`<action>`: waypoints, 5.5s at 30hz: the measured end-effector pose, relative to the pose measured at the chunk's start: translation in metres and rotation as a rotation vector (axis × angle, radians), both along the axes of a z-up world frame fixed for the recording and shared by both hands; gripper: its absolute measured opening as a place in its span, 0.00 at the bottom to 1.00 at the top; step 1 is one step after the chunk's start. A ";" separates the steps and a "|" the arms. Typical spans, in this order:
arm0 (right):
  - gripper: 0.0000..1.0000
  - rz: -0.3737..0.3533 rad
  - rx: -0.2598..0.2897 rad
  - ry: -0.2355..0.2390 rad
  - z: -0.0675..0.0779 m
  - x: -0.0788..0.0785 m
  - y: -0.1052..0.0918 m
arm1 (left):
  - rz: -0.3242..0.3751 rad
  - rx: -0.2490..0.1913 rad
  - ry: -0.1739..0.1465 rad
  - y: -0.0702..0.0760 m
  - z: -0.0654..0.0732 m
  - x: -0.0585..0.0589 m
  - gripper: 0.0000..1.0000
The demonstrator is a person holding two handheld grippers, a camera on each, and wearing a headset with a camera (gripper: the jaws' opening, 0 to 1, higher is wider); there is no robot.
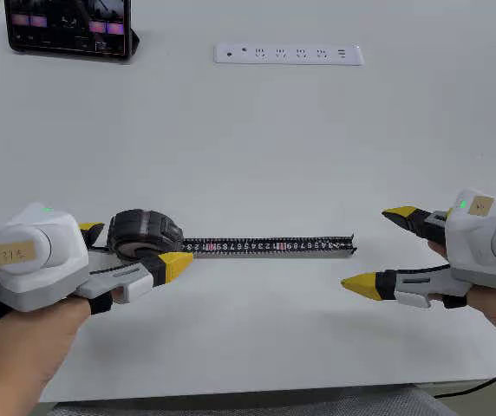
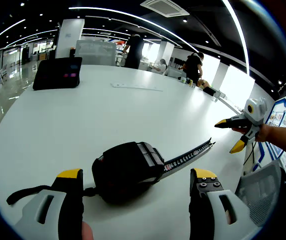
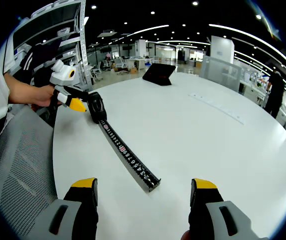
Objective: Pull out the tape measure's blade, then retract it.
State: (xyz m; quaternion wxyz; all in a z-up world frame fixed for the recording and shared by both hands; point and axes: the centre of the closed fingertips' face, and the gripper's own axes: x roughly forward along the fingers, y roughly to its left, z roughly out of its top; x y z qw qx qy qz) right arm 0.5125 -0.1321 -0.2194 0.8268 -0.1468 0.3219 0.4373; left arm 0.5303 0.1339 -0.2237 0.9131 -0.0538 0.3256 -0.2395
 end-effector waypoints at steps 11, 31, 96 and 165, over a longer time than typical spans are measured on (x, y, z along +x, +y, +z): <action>0.74 0.010 -0.001 0.004 -0.003 0.003 0.001 | 0.028 -0.027 0.007 -0.006 -0.003 0.002 0.85; 0.73 0.006 0.004 0.007 -0.007 0.008 0.001 | 0.078 -0.046 0.004 -0.007 -0.004 0.005 0.80; 0.30 0.247 -0.127 0.031 -0.032 0.014 0.000 | 0.291 0.048 0.005 0.007 -0.015 0.015 0.62; 0.11 0.405 -0.169 0.045 -0.044 0.014 0.006 | 0.296 0.048 0.009 0.008 -0.015 0.017 0.62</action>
